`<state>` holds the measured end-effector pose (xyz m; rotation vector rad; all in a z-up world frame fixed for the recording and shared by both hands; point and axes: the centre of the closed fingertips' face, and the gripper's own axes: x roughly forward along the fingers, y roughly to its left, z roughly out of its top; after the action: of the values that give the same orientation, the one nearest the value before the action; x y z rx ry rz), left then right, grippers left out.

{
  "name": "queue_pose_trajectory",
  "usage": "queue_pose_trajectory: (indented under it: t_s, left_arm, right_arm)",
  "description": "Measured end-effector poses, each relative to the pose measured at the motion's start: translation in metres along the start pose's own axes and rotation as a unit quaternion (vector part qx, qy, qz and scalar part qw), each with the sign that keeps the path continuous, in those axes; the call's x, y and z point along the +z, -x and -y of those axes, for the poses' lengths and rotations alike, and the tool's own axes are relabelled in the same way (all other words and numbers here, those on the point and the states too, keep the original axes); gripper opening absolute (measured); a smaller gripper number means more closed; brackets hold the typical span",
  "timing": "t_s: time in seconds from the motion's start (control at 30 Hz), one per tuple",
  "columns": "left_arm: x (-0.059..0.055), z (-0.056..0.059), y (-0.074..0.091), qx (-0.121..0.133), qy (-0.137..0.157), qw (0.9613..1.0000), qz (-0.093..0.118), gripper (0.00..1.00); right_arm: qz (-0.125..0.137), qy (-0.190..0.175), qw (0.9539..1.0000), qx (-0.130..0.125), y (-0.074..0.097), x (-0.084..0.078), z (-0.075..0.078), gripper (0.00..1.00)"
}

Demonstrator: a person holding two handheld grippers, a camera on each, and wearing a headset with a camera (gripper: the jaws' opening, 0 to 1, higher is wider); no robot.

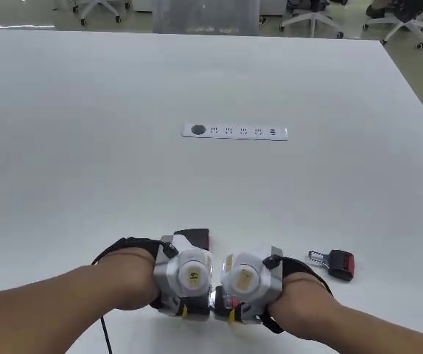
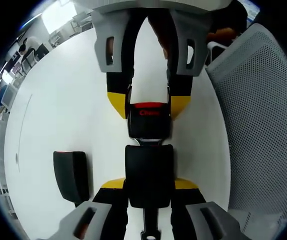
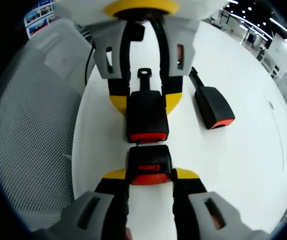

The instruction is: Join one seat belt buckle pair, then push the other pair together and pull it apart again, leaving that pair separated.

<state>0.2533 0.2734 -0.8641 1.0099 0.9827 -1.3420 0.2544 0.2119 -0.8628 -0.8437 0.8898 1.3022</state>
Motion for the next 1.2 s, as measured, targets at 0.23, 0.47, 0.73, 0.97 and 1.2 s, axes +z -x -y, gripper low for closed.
queue_pose_trajectory:
  t_s: [0.23, 0.47, 0.73, 0.97, 1.2]
  left_arm:
    - [0.0001, 0.0000, 0.0003, 0.000, -0.001, 1.0000, -0.009, 0.33]
    - [0.0006, 0.0009, 0.0001, 0.002, -0.001, 0.9999, -0.015, 0.33]
    - [0.0000, 0.0008, 0.0000, 0.002, -0.001, 0.9999, -0.013, 0.33]
    - [-0.0003, 0.0002, 0.0001, 0.002, 0.001, 1.0000, -0.008, 0.33]
    - [-0.0011, -0.0002, 0.0010, 0.002, -0.006, 0.9999, 0.012, 0.33]
  right_arm:
    - [-0.004, -0.001, 1.0000, 0.002, -0.0002, -0.0009, -0.0016, 0.33]
    - [-0.001, -0.003, 1.0000, 0.000, -0.0004, -0.0017, -0.0025, 0.33]
    - [0.000, 0.005, 1.0000, 0.001, -0.0004, -0.0017, -0.0028, 0.34]
    - [-0.003, 0.011, 0.9999, 0.006, -0.0009, -0.0017, -0.0026, 0.34]
    - [-0.002, 0.018, 0.9998, 0.004, -0.0007, -0.0021, -0.0027, 0.34]
